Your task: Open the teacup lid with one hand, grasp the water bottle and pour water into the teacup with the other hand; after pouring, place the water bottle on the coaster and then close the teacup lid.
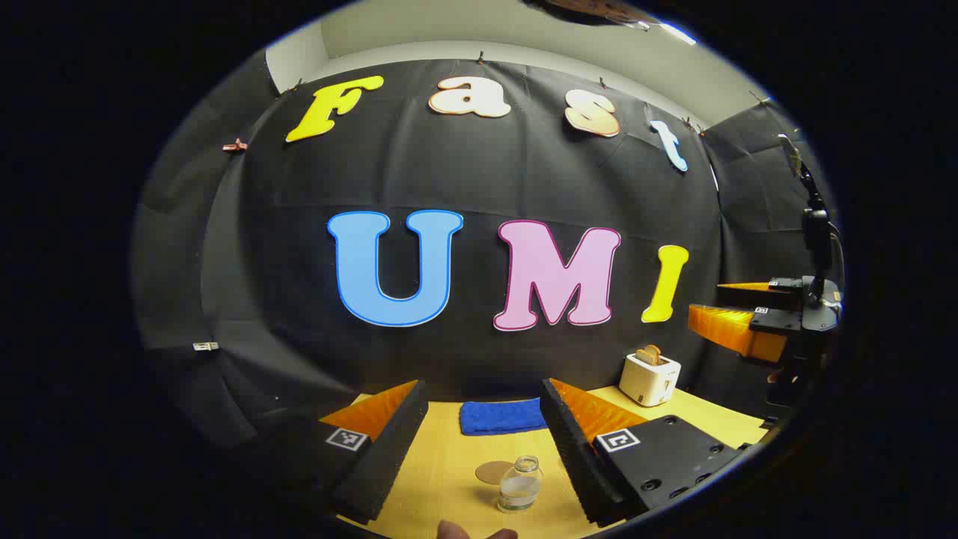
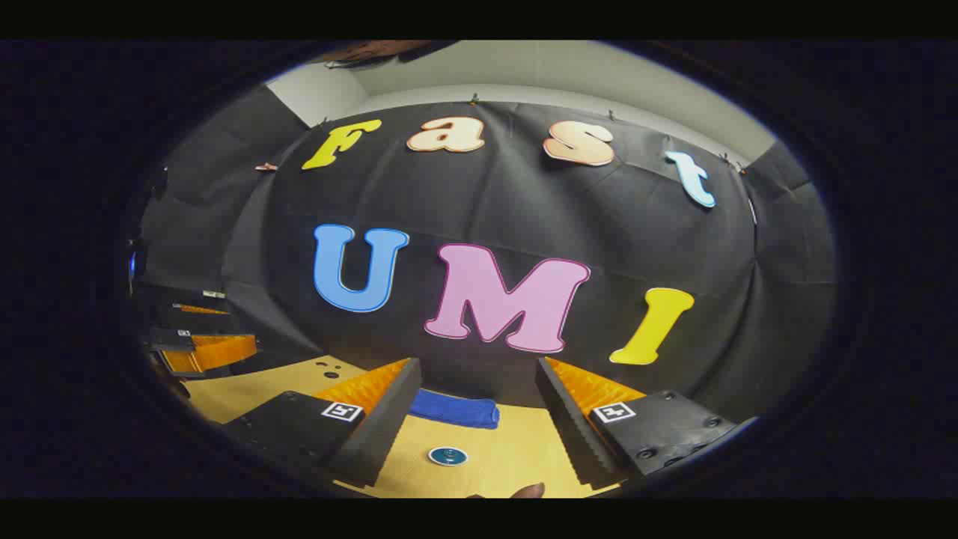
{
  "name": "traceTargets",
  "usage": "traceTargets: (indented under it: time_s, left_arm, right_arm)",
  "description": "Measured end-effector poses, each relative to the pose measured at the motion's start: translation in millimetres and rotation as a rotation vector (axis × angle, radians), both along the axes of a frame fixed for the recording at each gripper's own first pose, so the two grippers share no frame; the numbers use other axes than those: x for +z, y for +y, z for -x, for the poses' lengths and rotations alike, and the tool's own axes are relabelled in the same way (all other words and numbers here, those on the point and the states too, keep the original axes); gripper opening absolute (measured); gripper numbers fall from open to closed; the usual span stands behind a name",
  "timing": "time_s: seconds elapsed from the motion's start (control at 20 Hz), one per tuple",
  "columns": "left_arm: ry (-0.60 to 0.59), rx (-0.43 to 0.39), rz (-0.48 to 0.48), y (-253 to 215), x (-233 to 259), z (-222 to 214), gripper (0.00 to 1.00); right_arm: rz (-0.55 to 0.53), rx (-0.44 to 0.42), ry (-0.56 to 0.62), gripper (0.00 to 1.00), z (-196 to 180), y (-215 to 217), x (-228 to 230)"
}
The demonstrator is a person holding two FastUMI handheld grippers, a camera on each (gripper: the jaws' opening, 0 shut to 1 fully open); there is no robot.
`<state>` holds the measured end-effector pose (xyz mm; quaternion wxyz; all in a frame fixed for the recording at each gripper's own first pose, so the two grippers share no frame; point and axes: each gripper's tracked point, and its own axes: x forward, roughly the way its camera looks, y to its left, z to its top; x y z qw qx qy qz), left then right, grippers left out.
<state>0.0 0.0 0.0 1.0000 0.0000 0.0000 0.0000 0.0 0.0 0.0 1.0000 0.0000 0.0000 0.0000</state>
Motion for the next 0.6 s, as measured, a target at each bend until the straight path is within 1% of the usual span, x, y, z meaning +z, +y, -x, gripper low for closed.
traceTargets:
  time_s: [0.25,0.4,0.6]
  left_arm:
    - [-0.011,-0.009,-0.002,2,2,-6,0.95]
    - [-0.012,-0.015,-0.002,2,2,-7,0.95]
    - [-0.011,-0.01,0.006,4,1,-6,0.95]
  right_arm:
    - [0.031,-0.005,0.007,0.95,-3,3,-5]
    - [0.029,-0.01,0.011,0.96,-6,2,-8]
    - [0.035,-0.003,0.02,0.95,-8,2,-12]
